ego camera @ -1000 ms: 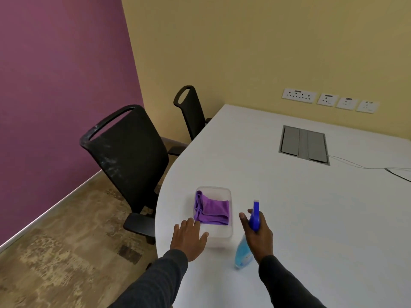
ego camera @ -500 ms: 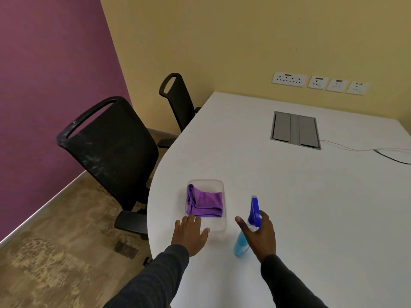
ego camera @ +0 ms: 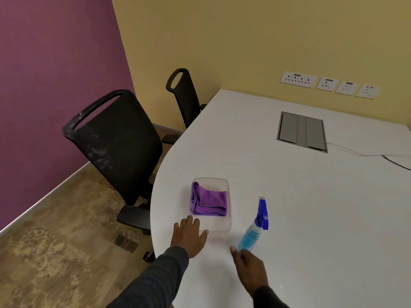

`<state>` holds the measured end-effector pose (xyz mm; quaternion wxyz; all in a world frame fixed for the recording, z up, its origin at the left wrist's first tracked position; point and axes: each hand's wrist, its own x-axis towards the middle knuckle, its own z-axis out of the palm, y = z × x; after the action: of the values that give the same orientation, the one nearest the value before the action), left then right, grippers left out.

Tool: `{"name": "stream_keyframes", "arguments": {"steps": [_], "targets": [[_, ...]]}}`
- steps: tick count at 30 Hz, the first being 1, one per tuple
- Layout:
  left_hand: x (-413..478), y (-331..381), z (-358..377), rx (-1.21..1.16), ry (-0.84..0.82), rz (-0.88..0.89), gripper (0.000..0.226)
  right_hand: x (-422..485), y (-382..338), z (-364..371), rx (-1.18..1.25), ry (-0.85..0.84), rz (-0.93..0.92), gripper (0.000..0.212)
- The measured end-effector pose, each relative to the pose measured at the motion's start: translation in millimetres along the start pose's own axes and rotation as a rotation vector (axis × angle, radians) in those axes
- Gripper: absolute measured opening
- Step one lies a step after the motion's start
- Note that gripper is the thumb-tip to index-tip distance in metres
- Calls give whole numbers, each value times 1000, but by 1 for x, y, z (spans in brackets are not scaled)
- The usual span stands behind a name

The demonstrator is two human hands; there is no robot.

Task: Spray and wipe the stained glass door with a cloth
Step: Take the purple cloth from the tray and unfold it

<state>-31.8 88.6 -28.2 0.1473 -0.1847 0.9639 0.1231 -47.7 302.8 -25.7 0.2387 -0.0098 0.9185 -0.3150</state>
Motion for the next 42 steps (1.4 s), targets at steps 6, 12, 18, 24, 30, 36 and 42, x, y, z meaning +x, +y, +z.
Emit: {"name": "stream_keyframes", "arguments": {"steps": [6, 12, 18, 24, 30, 36, 42], "targets": [[5, -10, 12, -80, -15, -36, 63, 31, -67, 22, 127, -52, -261, 38], [13, -22, 24, -151, 23, -61, 65, 96, -123, 41, 122, 32, -240, 40], [8, -33, 34, -219, 46, -51, 66, 148, -156, 58, 41, -84, -158, 70], [7, -36, 37, -239, 44, -36, 67, 174, -163, 78, -134, -54, -137, 57], [5, -37, 40, -250, 25, -33, 67, 186, -162, 85, -37, 16, -170, 22], [3, -41, 30, -363, 59, -38, 66, 167, -157, 65, 325, 79, -166, 24], [2, -51, -24, -621, 292, -77, 59, 104, -173, 20, 718, -32, -348, 9]]}}
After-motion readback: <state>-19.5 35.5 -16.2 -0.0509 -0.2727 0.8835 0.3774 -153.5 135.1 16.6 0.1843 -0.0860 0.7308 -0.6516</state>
